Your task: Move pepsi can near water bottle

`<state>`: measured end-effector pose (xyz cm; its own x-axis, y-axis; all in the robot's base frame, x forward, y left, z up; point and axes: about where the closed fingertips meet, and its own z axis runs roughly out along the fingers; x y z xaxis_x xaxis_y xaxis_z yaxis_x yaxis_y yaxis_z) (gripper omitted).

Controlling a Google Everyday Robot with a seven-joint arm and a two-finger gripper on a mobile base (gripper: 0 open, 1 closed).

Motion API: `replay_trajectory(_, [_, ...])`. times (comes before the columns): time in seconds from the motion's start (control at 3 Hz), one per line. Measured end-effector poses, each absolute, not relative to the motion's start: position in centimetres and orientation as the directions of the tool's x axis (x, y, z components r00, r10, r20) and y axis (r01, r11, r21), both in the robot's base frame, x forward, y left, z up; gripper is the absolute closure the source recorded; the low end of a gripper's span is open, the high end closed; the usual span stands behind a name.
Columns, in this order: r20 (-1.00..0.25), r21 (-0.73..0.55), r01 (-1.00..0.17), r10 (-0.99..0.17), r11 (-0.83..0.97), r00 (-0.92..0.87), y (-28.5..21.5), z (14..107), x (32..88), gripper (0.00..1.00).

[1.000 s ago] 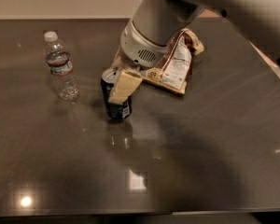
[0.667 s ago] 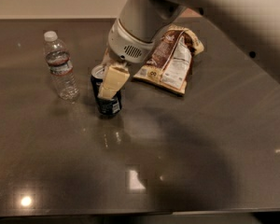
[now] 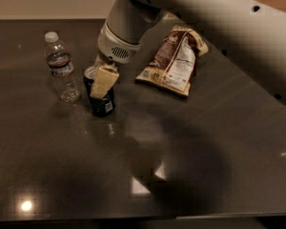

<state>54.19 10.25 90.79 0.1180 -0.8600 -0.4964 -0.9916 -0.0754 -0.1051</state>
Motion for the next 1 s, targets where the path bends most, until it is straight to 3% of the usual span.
replay_trajectory(1.0, [-0.525,-0.103,-0.993,-0.846,-0.050,0.097,11.8,89.4,58.0,0.12])
